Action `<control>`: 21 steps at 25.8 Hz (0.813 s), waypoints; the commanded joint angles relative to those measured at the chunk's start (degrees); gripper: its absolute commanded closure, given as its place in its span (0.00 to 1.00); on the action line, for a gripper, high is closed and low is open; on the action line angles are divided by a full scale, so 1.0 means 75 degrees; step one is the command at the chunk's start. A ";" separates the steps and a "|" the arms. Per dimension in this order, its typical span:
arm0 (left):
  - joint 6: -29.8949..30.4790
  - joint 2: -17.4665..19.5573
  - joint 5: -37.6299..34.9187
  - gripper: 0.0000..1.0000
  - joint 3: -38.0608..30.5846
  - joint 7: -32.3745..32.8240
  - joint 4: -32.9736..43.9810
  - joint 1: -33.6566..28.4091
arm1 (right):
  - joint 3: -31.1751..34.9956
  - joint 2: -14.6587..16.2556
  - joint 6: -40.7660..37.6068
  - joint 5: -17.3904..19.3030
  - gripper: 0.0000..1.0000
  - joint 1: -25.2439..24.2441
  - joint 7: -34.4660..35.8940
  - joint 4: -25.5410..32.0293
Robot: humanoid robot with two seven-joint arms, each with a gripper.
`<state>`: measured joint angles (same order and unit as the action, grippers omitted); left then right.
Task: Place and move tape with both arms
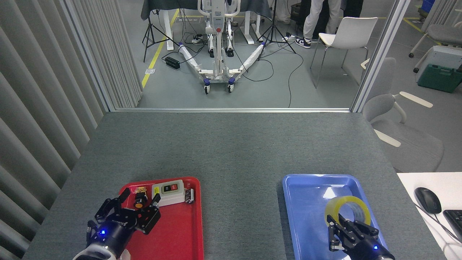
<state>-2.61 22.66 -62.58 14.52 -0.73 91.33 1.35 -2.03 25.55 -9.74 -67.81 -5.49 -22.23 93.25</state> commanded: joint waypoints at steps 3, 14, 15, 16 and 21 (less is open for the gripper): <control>-0.2125 0.0014 -0.0328 0.01 -0.0132 -0.0138 0.0737 -0.0497 | -0.0245 0.0050 0.0467 0.0065 1.00 0.0088 -0.0177 -0.0081; -0.1375 0.0037 0.1020 0.01 -0.0167 -0.0278 0.0644 -0.0450 | -0.0385 0.0027 0.1170 -0.0111 0.33 0.0311 -0.0048 -0.0269; -0.1024 0.0026 0.0915 0.01 -0.0190 -0.0278 0.0608 -0.0450 | -0.0409 0.0015 0.1170 -0.0123 0.28 0.0311 -0.0037 -0.0281; -0.0684 0.0014 0.0774 0.01 -0.0225 -0.0278 0.0585 -0.0450 | -0.0420 0.0015 0.1170 -0.0123 0.26 0.0311 -0.0001 -0.0269; 0.0676 -0.0302 0.0270 0.01 -0.0811 -0.0278 0.0456 -0.0497 | -0.0444 0.0015 0.1158 -0.0146 0.24 0.0311 0.0092 -0.0269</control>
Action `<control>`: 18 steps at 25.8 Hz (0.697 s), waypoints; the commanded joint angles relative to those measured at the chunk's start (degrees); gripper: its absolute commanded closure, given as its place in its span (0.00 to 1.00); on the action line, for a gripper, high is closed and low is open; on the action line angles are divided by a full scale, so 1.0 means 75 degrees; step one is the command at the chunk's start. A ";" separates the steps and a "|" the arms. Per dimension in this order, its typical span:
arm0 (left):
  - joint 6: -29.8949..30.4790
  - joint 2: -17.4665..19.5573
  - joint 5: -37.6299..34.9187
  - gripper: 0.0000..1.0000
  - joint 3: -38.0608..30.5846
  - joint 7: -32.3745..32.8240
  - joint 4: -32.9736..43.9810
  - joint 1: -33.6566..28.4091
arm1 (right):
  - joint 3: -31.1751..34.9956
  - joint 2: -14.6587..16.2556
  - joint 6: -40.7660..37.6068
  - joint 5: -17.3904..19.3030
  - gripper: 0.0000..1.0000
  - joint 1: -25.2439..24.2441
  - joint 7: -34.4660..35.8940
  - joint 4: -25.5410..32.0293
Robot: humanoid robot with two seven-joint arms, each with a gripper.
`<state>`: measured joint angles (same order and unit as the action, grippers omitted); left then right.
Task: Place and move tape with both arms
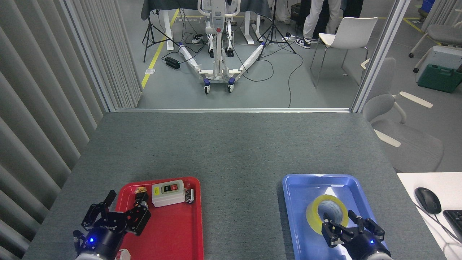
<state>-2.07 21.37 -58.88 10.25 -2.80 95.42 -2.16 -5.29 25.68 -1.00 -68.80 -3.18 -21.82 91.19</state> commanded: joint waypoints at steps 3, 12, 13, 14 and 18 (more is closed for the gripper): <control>0.0628 -0.0095 -0.0235 0.01 -0.0242 -0.0002 -0.0289 -0.0040 | -0.0010 -0.0002 0.0004 -0.0015 0.23 0.0002 0.0039 0.0005; 0.0570 -0.0072 0.0280 0.01 -0.0301 0.0127 -0.0828 -0.0016 | 0.0002 -0.0014 0.0098 -0.0097 0.22 0.0014 0.0730 0.0052; 0.0570 -0.0072 0.0433 0.01 -0.0301 0.0127 -0.0898 -0.0005 | 0.0002 -0.0025 0.0075 -0.0109 0.20 0.0014 0.0906 0.0088; 0.0570 -0.0072 0.0526 0.01 -0.0301 0.0127 -0.0922 -0.0005 | 0.0014 -0.0037 0.0039 -0.0120 0.17 0.0014 0.1198 0.0111; 0.0675 -0.0060 0.0468 0.01 -0.0383 0.0080 -0.0875 -0.0016 | 0.0260 -0.0107 -0.0019 -0.0132 0.14 -0.0091 0.2863 0.0170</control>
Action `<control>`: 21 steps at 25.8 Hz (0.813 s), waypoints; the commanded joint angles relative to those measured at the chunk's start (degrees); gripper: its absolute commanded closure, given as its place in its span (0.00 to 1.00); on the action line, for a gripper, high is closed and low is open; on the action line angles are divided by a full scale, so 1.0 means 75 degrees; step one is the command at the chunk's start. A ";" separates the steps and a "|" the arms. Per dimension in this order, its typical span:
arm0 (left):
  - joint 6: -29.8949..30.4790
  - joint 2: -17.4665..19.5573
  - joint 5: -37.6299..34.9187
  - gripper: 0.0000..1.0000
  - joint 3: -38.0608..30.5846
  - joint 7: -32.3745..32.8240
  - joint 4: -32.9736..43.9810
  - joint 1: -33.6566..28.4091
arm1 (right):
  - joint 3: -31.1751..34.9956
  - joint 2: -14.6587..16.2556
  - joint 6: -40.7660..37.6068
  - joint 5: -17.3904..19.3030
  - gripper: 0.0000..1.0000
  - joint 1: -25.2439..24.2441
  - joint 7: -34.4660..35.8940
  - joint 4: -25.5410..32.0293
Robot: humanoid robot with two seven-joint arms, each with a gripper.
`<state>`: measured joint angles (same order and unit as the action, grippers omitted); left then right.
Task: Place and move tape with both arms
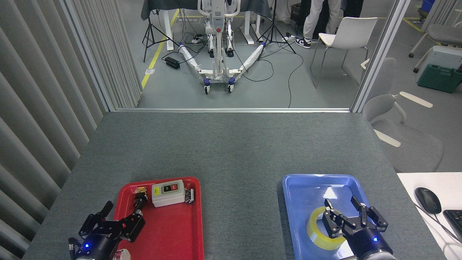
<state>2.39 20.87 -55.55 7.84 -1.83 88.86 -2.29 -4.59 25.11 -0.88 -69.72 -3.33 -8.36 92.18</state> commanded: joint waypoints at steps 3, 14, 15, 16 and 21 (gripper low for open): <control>0.0162 -0.0005 -0.0058 0.01 -0.0202 -0.0166 0.0129 0.0000 | 0.0435 -0.0066 -0.0035 0.0002 0.12 -0.0212 0.1548 0.0038; 0.0162 -0.0310 -0.1452 0.01 -0.0589 -0.1338 0.0351 -0.0105 | 0.0752 -0.0406 0.0000 -0.0021 0.01 -0.0329 0.1560 0.0097; 0.0186 -0.0380 -0.1464 0.01 -0.0612 -0.1326 0.0351 -0.0105 | 0.0752 -0.0406 0.0024 -0.0021 0.01 -0.0329 0.1560 0.0097; 0.0197 -0.0404 -0.1452 0.01 -0.0635 -0.1315 0.0363 -0.0105 | 0.0752 -0.0406 0.0047 -0.0021 0.01 -0.0341 0.1560 0.0097; 0.0197 -0.0462 -0.1452 0.01 -0.0846 -0.1303 0.0480 -0.0105 | 0.0822 -0.0441 0.0082 -0.0009 0.01 -0.0399 0.1490 0.0132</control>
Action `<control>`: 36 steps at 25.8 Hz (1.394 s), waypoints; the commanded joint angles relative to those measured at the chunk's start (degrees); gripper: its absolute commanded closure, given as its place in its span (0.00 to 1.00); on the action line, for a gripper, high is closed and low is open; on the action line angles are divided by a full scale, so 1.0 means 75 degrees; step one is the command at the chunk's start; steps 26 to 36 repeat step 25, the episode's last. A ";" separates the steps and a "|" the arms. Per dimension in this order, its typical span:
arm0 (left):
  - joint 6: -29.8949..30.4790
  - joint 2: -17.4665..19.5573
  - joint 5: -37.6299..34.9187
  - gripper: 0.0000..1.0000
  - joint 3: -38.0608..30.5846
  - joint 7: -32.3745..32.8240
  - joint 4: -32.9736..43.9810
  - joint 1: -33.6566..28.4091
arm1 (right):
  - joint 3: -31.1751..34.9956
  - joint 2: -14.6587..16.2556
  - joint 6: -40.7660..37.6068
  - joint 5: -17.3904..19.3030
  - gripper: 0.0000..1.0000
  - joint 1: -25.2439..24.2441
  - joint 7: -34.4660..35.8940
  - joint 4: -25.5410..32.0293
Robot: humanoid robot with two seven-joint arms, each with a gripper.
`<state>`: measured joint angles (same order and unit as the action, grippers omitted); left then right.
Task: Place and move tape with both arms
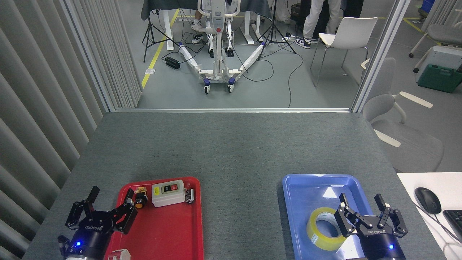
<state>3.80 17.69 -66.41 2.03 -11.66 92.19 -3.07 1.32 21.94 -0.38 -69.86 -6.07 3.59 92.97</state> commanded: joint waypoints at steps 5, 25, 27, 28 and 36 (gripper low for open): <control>-0.0027 0.0009 0.0008 0.01 -0.0024 0.0007 0.0024 -0.0001 | 0.0035 -0.0031 0.0062 -0.0001 0.00 -0.0433 -0.0139 0.0343; -0.0109 0.0091 0.0031 0.01 -0.0024 0.0042 0.0001 -0.0001 | 0.0023 -0.0195 0.0179 -0.0130 0.00 -0.0620 -0.0197 0.0577; -0.0109 0.0091 0.0031 0.01 -0.0024 0.0042 0.0001 -0.0001 | 0.0023 -0.0195 0.0179 -0.0130 0.00 -0.0620 -0.0197 0.0577; -0.0109 0.0091 0.0031 0.01 -0.0024 0.0042 0.0001 -0.0001 | 0.0023 -0.0195 0.0179 -0.0130 0.00 -0.0620 -0.0197 0.0577; -0.0109 0.0091 0.0031 0.01 -0.0024 0.0042 0.0001 -0.0001 | 0.0023 -0.0195 0.0179 -0.0130 0.00 -0.0620 -0.0197 0.0577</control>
